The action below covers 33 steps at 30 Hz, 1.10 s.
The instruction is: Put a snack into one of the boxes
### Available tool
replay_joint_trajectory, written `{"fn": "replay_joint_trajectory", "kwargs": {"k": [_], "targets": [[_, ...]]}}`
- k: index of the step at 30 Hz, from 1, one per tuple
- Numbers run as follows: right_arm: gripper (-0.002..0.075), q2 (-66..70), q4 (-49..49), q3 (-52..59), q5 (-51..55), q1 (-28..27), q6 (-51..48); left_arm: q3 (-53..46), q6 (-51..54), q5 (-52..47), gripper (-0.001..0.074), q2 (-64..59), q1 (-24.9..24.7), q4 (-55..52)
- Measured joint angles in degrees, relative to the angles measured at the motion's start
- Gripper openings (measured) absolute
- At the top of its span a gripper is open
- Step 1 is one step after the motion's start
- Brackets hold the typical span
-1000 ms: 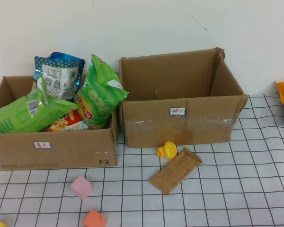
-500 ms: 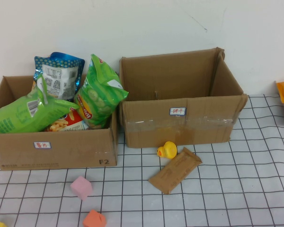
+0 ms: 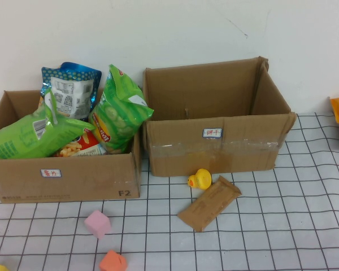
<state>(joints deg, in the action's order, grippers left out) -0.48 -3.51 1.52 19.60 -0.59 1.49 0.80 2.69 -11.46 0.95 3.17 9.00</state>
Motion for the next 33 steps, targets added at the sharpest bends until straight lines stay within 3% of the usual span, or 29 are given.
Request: {"fn": "replay_joint_trajectory", "kwargs": {"k": [13, 33], "targets": [[-0.0001, 0.0, 0.0, 0.0, 0.0, 0.0, 0.0, -2.3, -3.9, -3.3, -0.0001, 0.0, -6.3, -5.4], [-0.0001, 0.0, 0.0, 0.0, 0.0, 0.0, 0.0, -2.3, -3.8, -6.4, -0.0001, 0.0, -6.4, -5.5]]}}
